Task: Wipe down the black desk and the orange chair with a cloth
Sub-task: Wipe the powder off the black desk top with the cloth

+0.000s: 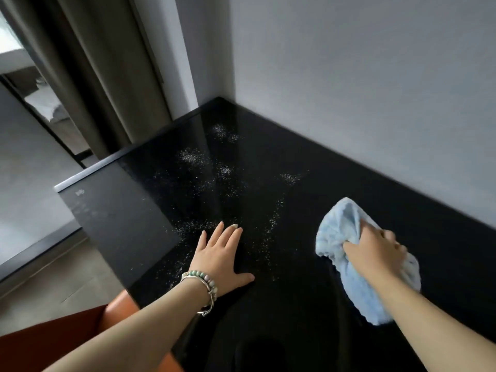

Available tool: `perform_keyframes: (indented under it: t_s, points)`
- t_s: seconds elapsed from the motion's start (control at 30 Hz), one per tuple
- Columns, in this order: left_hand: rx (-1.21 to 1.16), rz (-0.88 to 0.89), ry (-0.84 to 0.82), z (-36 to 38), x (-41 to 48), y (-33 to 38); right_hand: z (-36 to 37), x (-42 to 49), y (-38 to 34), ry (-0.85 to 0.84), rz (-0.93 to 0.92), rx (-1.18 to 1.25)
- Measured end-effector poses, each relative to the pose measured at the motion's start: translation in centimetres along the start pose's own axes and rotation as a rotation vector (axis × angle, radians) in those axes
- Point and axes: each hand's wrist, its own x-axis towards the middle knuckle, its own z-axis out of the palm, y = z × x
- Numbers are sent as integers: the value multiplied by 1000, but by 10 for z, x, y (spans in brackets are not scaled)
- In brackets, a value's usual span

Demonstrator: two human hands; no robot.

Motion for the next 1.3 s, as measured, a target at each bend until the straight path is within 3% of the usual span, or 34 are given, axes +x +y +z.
perform_keyframes:
  t_s: [0.1,0.27,0.37,0.43,0.5,0.63,0.8,0.9,1.0,1.07,1.3]
  points:
    - [-7,-13,-22,3,-11,-5,19,-21,-14,-77,-68,-86]
    - [-16,-33,-16,8,-23,-11,41,-80,-56,-146,-400,4]
    - [-23,-34,-2,11,-30,-13,26,-68,-44,-89,-278,96]
    - [-16,-33,5,11,-36,-17,13,-52,-22,-10,-110,51]
    - [1,-34,-4,15,-43,-21,12,-52,-8,-51,-10,-25]
    - [13,-57,14,23,-57,-26,33,-94,-38,-96,-137,-129]
    - [13,-73,76,24,-66,-26,45,-132,-73,-145,-438,41]
    - [19,-75,75,23,-72,-31,29,-104,-51,-17,-289,126]
    - [13,-91,63,22,-80,-38,22,-85,-25,-22,-95,-39]
    - [-1,-113,63,23,-84,-41,28,-97,-33,-45,-90,-128]
    - [-21,-175,85,20,-98,-50,49,-146,-87,-160,-575,32]
